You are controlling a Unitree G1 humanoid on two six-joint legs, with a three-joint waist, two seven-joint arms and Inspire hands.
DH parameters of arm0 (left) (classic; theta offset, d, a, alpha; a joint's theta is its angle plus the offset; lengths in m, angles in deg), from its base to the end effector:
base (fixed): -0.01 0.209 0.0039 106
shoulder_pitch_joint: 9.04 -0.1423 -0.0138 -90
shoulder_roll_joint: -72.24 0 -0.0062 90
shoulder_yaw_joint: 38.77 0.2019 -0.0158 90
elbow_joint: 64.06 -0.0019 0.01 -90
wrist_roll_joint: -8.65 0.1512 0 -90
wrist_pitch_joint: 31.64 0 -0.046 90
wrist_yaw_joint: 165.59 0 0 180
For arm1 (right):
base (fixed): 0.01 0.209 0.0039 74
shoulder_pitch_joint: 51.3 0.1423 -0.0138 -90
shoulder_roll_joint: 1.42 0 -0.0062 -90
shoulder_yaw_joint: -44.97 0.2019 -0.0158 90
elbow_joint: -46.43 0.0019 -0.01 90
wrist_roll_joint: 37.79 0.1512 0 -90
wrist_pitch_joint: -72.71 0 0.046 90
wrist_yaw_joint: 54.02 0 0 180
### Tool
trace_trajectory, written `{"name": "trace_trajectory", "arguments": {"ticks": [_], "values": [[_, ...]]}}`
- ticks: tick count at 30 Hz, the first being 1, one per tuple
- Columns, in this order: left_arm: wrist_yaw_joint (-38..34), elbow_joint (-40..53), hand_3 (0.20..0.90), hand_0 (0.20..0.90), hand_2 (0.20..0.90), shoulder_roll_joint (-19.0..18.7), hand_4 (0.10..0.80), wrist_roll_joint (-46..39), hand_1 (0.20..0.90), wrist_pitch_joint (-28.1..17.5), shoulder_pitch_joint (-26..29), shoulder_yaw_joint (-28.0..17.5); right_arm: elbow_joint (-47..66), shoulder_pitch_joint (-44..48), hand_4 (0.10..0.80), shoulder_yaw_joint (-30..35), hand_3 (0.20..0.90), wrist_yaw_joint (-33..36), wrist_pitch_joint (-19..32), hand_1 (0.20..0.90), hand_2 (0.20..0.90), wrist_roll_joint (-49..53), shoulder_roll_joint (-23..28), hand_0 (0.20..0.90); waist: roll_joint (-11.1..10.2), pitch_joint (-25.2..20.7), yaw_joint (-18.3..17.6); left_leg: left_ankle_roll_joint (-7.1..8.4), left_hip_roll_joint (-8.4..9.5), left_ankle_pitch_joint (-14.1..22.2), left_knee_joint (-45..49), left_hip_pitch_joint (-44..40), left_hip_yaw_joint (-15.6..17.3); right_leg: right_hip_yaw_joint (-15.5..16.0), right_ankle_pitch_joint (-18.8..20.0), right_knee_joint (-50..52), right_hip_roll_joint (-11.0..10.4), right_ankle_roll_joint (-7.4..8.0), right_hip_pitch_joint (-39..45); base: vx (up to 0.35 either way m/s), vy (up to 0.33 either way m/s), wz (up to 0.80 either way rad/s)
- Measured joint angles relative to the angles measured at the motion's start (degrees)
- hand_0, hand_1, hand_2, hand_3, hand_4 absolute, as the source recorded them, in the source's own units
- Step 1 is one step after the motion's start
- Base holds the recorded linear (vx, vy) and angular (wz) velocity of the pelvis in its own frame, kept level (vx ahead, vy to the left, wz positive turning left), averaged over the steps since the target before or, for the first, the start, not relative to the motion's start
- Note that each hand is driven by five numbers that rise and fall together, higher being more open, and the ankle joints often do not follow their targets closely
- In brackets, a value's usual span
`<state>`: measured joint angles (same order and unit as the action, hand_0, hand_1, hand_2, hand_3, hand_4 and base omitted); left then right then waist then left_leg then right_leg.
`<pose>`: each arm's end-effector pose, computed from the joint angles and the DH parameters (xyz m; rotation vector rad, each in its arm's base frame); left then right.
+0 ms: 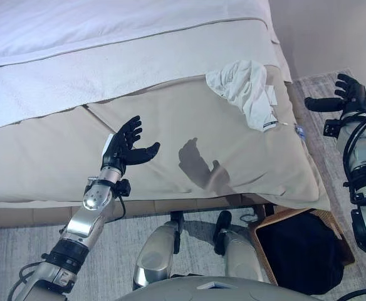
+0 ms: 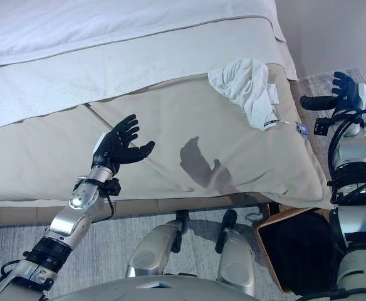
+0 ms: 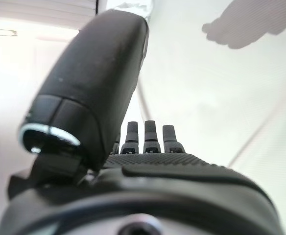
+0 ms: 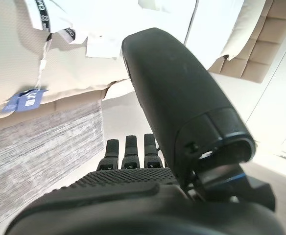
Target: Pick up the clothes from the bed and place them into the basket
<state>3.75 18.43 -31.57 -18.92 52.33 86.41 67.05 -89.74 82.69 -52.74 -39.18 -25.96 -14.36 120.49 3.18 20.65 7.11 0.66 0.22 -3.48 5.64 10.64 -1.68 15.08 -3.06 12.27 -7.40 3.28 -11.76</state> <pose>0.2304 0.2100 0.0287 0.0617 0.0443 -0.0197 0.3277 -0.3435 0.1665 -0.3487 0.0739 -0.5897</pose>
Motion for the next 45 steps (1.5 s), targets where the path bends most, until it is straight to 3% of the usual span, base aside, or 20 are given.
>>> {"name": "trace_trajectory", "arguments": {"ticks": [4,10,20,31,39,40,41,42,43,45], "values": [[1.11,0.01,0.9,0.9,0.9,-0.01,0.8,-0.01,0.9,-1.96,-0.24,0.14,-2.18,4.68,0.8,-2.12,0.9,1.23,0.1,0.9,0.9,0.01,0.6,0.9,1.41,2.55,0.71,0.25,0.15,-0.17,0.23,1.32,-0.57,0.92,-0.09,0.63,-0.09,-0.14,-1.14,-0.028,-0.065,0.09],[1.27,0.08,0.9,0.9,0.9,-0.1,0.8,-0.04,0.9,-4.87,1.95,0.37,-3.47,11.35,0.8,-4.56,0.9,2.43,0.13,0.9,0.9,0.18,0.57,0.9,3.37,8.98,2.64,0.87,1.96,-0.61,3.15,5.02,-2.01,2.08,-2.61,7.91,-2.81,-1.95,-5.74,-0.038,-0.061,0.19],[0.78,1.99,0.9,0.9,0.9,-0.76,0.8,-0.02,0.9,-6.76,2.44,1.45,-3.46,16.75,0.8,-8.01,0.9,5.16,0.02,0.9,0.9,-0.04,-1.18,0.9,3.32,10.48,5.42,1.06,4.88,0.0,9.14,14.39,-3.64,3.07,-7.33,19.86,-7.5,-3.25,-16.05,0.015,-0.065,0.22],[-0.2,5.07,0.9,0.9,0.9,-2.01,0.8,0.1,0.9,-9.12,1.5,2.43,-4.28,19.07,0.8,-8.55,0.9,11.4,-2.41,0.9,0.9,-3.37,-2.08,0.9,3.39,10.88,5.77,0.06,4.91,2.84,22.72,31.31,-3.52,2.83,-9.28,30.23,-8.96,-5.87,-30.59,-0.013,-0.065,0.07],[-1.49,7.84,0.9,0.9,0.9,-4.25,0.8,0.11,0.9,-10.36,1.27,2.43,-5.75,22.48,0.8,-9.27,0.9,16.89,-7.31,0.9,0.9,-5.42,-0.62,0.9,3.37,10.97,5.03,-0.51,4.69,4.42,28.75,38.14,-2.61,1.67,-9.62,34.59,-9.41,-5.58,-36.79,-0.02,-0.032,-0.01],[-1.5,8.12,0.9,0.9,0.9,-4.38,0.8,0.11,0.9,-10.36,1.27,2.45,-6.21,23.04,0.756,-9.54,0.856,17.57,-7.99,0.862,0.862,-5.41,-0.55,0.862,3.37,10.97,5.03,-0.52,4.69,4.49,29.15,38.45,-2.51,1.53,-9.63,34.85,-9.47,-5.57,-37.04,-0.011,-0.047,-0.02],[-1.57,8.54,0.9,0.9,0.9,-4.67,0.8,0.11,0.9,-10.36,1.26,2.45,-7.03,23.66,0.578,-9.57,0.678,18.26,-8.7,0.709,0.709,-5.38,-0.5,0.709,3.37,10.97,4.95,-0.52,4.67,4.5,29.16,38.58,-2.46,1.52,-9.64,34.71,-9.47,-5.56,-37.08,-0.011,-0.039,0.01],[-1.61,8.87,0.9,0.9,0.9,-4.96,0.8,0.12,0.9,-10.37,1.27,2.44,-7.62,23.82,0.536,-9.56,0.636,18.89,-9.13,0.674,0.674,-5.34,-0.29,0.674,3.37,10.97,4.91,-0.52,4.58,4.51,29.17,38.63,-2.34,1.51,-9.64,34.68,-9.5,-5.56,-37.08,-0.006,-0.041,0.04],[-1.75,9.05,0.9,0.9,0.9,-5.14,0.8,0.13,0.9,-10.42,1.27,2.44,-7.88,23.86,0.432,-9.55,0.532,19.5,-9.55,0.585,0.585,-5.29,0.05,0.585,3.37,10.97,4.98,-0.52,4.41,4.51,29.16,38.69,-2.02,1.47,-9.64,34.58,-9.49,-5.56,-37.08,0.0,0.0,0.0],[-2.66,9.06,0.9,0.9,0.9,-5.33,0.8,0.18,0.9,-10.42,1.05,2.43,-7.98,23.86,0.416,-9.38,0.516,21.58,-10.21,0.571,0.571,-4.25,0.56,0.571,3.29,11.02,4.94,-0.52,3.7,4.51,29.15,38.69,-1.01,1.25,-9.63,34.32,-9.34,-5.55,-37.08,0.01,-0.004,-0.02]]}}
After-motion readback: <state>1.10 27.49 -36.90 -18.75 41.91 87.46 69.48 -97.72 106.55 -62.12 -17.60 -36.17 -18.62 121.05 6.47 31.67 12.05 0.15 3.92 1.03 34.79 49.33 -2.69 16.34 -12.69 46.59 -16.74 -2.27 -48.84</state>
